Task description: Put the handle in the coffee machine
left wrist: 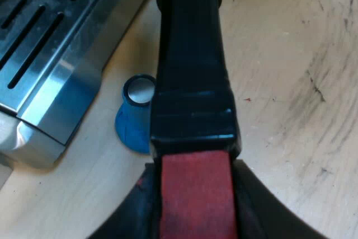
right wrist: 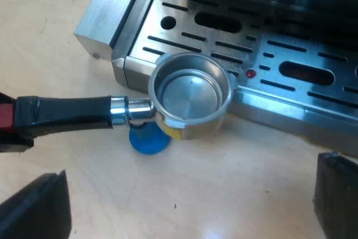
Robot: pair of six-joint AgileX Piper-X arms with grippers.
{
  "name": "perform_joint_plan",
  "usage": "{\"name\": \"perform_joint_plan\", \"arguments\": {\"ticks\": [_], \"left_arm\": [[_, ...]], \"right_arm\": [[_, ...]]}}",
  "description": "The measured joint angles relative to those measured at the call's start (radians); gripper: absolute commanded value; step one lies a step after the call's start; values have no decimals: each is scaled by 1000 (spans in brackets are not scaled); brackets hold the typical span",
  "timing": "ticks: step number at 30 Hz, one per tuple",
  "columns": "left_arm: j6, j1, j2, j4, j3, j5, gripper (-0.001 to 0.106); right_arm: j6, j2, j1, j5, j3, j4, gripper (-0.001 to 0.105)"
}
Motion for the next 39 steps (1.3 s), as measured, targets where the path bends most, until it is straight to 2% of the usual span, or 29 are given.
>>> {"name": "perform_joint_plan", "arguments": {"ticks": [5,6,11,12,16,20,23,24,26,28,32,39], "left_arm": [[12,0,0,0,0,0,0],[16,0,0,0,0,0,0],[22,0,30,0,0,0,0],[22,0,37,-3,0,0,0],[39,28,55,-15,0,0,0],[83,85,79,-32,0,6,0],[89,97,85,-33,0,7,0],[134,149,113,-33,0,17,0],[158,178,124,-33,0,28,0],[213,215,136,-22,0,62,0],[254,228,171,-22,-2,75,0],[268,228,259,-37,-40,86,0]], "right_arm": [[13,0,16,18,35,-34,87],[27,6,51,35,124,-159,87],[27,17,64,63,166,-226,87],[27,36,67,108,192,-289,87],[27,74,67,184,192,-345,87],[27,103,67,205,192,-383,87],[27,116,67,205,192,-393,87],[27,117,67,205,192,-398,87],[27,116,67,205,192,-406,87],[27,116,67,210,192,-422,87],[27,120,67,243,192,-462,87],[24,180,67,399,192,-532,87]]}}
